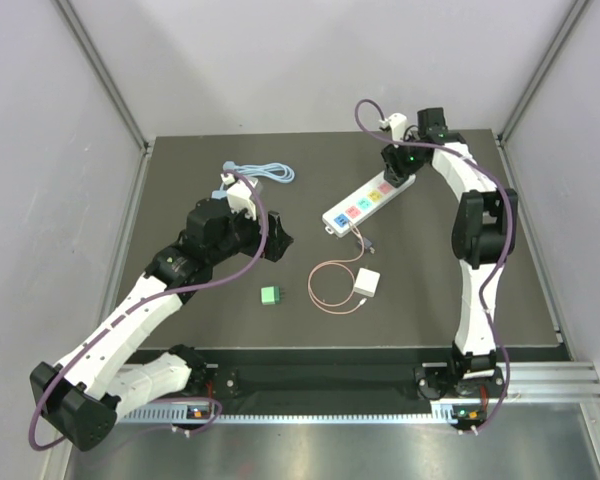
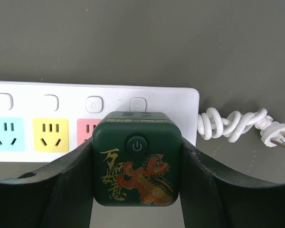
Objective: Insert the plug
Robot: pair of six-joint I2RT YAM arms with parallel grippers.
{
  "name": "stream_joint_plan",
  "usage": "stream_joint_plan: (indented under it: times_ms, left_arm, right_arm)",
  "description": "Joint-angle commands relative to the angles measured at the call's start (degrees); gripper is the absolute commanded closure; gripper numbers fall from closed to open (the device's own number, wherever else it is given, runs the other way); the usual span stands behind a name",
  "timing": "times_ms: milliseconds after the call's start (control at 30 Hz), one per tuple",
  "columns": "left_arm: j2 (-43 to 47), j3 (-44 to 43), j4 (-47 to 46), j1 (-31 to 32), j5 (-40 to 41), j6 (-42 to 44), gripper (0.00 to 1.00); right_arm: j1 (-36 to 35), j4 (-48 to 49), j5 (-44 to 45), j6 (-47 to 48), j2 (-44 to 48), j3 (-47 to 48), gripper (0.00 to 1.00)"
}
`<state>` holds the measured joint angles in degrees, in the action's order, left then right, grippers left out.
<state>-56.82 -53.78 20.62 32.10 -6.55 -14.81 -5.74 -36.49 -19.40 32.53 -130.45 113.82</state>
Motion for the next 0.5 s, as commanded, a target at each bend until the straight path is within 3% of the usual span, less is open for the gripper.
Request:
stream_joint_plan:
  times_ms: [0, 300, 467]
  left_arm:
    - [0.0, -1.9, -3.0, -0.2, -0.2, 0.3, 0.03]
    - [0.2, -1.4, -3.1, -0.3, -0.4, -0.7, 0.03]
    - [0.7, -0.7, -3.6, -0.3, 0.1, -1.2, 0.03]
  right_arm:
    - [2.9, -13.8, 5.3, 0.0, -6.7, -10.3, 1.0]
    - [2.1, -9.4, 6.9, -5.4, -3.9, -14.4, 1.0]
    - [2.0, -9.2, 8.8, -6.1, -5.8, -10.9, 1.0]
